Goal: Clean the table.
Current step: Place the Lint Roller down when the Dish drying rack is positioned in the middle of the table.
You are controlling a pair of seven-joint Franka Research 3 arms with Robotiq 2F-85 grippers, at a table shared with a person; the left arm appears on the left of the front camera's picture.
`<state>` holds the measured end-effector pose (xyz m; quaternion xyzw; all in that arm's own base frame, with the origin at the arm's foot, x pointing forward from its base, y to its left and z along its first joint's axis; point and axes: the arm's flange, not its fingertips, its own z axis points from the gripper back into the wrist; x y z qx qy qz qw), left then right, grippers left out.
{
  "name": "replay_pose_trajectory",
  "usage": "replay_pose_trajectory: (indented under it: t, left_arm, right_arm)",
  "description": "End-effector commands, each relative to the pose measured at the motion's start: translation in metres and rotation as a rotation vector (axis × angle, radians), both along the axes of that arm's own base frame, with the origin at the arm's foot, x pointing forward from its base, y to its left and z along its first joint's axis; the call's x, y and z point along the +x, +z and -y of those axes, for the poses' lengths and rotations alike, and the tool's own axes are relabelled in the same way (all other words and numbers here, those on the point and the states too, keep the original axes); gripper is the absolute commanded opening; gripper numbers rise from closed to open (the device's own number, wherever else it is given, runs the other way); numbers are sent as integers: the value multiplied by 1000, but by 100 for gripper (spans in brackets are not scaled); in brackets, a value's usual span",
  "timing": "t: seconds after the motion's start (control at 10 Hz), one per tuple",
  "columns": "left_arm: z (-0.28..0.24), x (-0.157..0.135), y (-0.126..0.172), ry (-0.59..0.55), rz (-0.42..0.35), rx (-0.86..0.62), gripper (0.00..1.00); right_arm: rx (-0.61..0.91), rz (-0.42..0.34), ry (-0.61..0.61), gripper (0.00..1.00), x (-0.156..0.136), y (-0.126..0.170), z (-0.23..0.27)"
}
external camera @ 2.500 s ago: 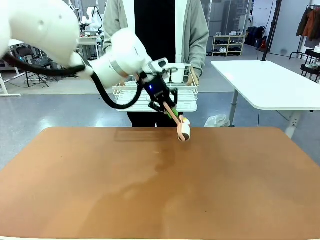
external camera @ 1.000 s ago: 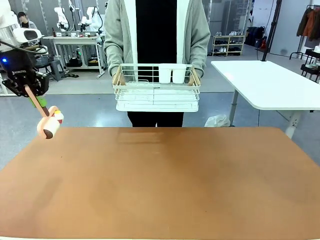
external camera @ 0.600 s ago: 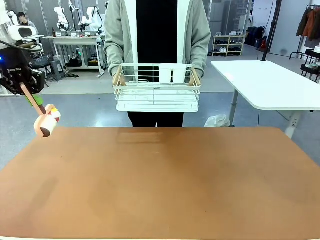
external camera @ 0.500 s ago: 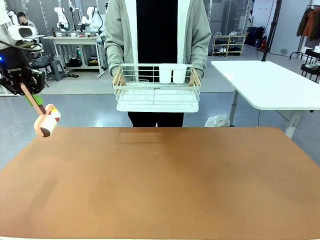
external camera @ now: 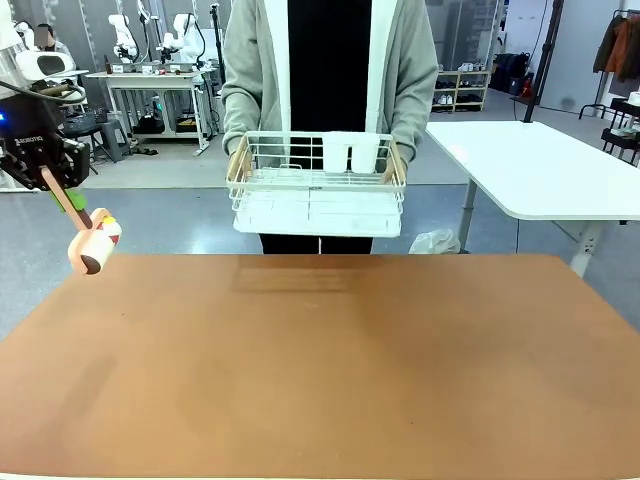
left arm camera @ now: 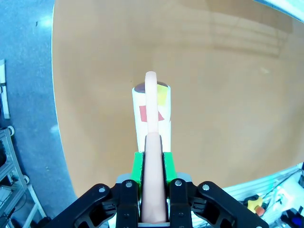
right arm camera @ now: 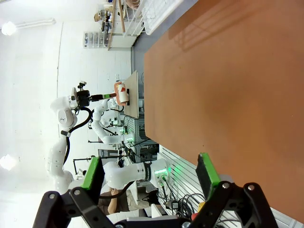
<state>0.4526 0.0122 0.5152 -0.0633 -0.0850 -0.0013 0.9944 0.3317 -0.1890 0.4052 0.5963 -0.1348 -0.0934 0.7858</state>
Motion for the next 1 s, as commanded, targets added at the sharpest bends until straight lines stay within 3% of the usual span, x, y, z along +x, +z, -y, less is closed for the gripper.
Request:
replay_pose_trajectory:
  t: [0.0, 0.9]
  left_arm:
    - [-2, -3, 3, -10, 6, 5, 21]
    - [-2, -3, 3, -10, 6, 5, 21]
  right_arm:
    - [8, 26, 2, 100, -1, 2, -1]
    - [8, 26, 2, 100, -1, 2, -1]
